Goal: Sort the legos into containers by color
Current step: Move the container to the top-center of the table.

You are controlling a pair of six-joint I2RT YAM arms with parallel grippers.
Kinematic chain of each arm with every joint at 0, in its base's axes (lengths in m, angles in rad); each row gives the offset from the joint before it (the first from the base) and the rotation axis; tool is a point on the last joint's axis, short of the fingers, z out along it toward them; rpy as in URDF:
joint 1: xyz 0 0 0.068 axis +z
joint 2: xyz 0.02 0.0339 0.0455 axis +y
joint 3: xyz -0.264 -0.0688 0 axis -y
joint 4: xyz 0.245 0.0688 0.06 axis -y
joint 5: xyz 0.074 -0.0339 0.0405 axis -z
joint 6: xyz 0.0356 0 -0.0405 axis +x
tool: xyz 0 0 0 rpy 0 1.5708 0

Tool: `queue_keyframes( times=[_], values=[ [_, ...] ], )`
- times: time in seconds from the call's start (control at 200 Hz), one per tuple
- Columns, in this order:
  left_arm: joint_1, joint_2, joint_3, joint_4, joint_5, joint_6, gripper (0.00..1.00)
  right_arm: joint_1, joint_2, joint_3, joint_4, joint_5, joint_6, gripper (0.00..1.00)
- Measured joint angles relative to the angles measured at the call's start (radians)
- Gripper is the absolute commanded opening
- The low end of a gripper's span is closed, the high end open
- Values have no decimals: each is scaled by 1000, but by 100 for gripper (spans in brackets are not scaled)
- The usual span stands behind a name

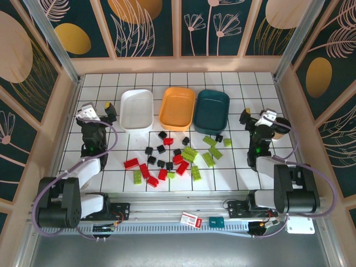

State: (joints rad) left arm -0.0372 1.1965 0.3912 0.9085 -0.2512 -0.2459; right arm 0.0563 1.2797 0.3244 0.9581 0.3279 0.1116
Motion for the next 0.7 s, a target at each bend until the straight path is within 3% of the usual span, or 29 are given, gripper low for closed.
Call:
queue_keyframes(
  times=[0.115,0.2,0.285,0.38,0.601,0.701],
  values=[
    [0,-67,0,-30,4,-174,99,115,-13,84,-136,252,67,99],
    [0,-132,37,-196,-47,-393,99,150,-15,166,-323,346,234,99],
    [3,-183,55,-275,-43,-525,99,123,-35,203,-444,257,333,88],
    [3,-220,52,-296,6,-610,99,98,-82,156,-452,140,417,97],
    [3,-223,37,-319,210,-719,99,155,-112,152,-607,-58,441,99],
    [-11,-205,41,-358,303,-714,90,210,-121,169,-671,-118,420,99]
  ],
)
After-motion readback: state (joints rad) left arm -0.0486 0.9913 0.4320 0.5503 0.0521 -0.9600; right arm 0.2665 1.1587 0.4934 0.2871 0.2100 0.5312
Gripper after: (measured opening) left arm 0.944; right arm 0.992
